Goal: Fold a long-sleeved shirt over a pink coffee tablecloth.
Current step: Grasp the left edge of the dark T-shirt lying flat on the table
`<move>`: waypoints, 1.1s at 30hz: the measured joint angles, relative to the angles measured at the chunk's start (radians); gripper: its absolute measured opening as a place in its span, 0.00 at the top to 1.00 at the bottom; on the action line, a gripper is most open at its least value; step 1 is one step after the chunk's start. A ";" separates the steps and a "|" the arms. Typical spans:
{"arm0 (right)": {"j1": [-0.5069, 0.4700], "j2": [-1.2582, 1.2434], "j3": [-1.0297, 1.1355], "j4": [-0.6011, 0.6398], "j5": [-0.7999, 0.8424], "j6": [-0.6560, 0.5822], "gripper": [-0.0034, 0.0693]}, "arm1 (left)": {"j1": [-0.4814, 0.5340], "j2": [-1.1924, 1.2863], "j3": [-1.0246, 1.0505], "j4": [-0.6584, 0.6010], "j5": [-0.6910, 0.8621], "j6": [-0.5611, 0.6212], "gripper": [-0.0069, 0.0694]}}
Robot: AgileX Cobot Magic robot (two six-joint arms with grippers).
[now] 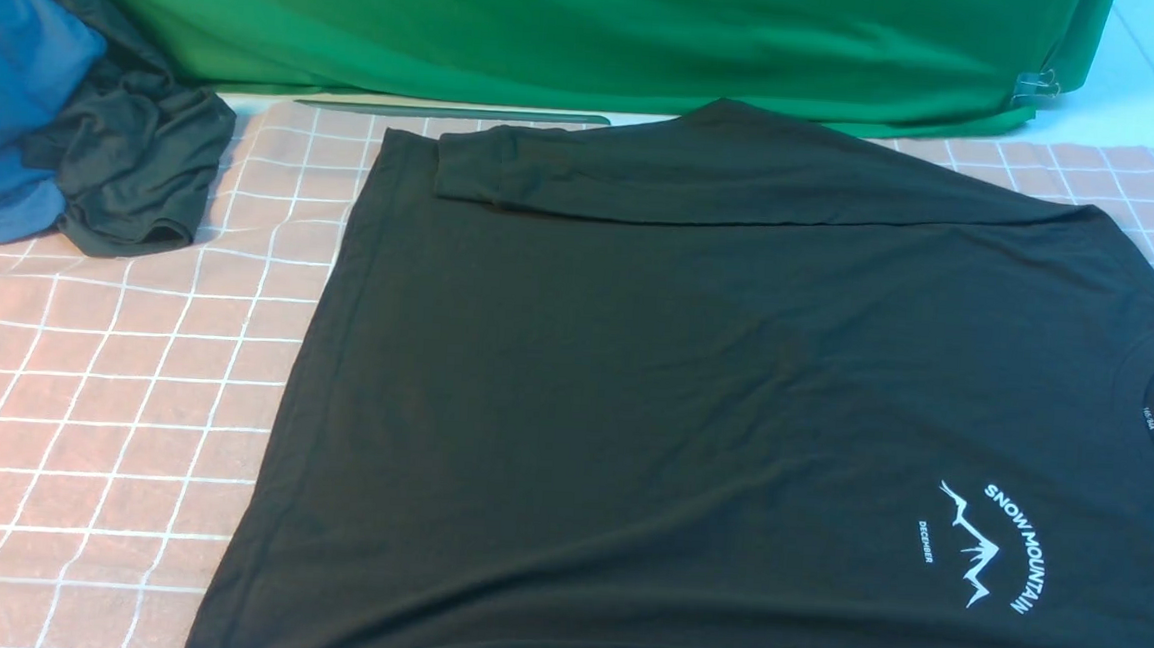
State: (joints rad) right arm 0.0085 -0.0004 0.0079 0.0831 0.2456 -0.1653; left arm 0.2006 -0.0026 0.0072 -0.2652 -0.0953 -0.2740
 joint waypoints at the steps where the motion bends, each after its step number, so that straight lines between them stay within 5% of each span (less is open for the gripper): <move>1: 0.000 0.000 0.000 0.000 0.000 0.000 0.61 | 0.000 0.000 0.000 -0.014 -0.054 0.000 0.89; 4: 0.000 0.000 0.000 0.000 -0.006 0.001 0.61 | 0.000 0.000 0.000 -0.033 -0.215 -0.028 0.89; 9: 0.000 0.000 0.000 0.099 -0.153 0.171 0.61 | 0.000 0.003 -0.035 -0.035 -0.477 -0.285 0.89; 11: 0.000 0.000 0.000 0.132 -0.246 0.266 0.61 | 0.000 0.039 -0.133 0.016 -0.411 -0.350 0.89; 16: 0.000 0.000 0.000 0.151 -0.406 0.326 0.61 | 0.000 0.270 -0.537 0.265 0.128 -0.452 0.89; 18: 0.000 0.000 0.000 0.153 -0.447 0.318 0.61 | 0.000 0.437 -0.721 0.272 0.417 -0.342 0.89; 23: 0.000 0.000 0.000 0.156 -0.498 0.318 0.62 | 0.000 0.824 -0.987 0.034 0.981 0.085 0.89; 28: 0.000 0.000 0.000 0.162 -0.551 0.419 0.62 | 0.000 0.999 -0.961 -0.221 1.145 0.347 0.89; 33: 0.012 0.043 -0.099 0.158 -0.310 0.487 0.74 | -0.036 1.013 -0.844 -0.314 1.149 0.464 0.89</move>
State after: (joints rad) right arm 0.0203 0.0424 -0.0912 0.2411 -0.0647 0.3220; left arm 0.1647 1.0104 -0.8366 -0.5790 1.0534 0.1896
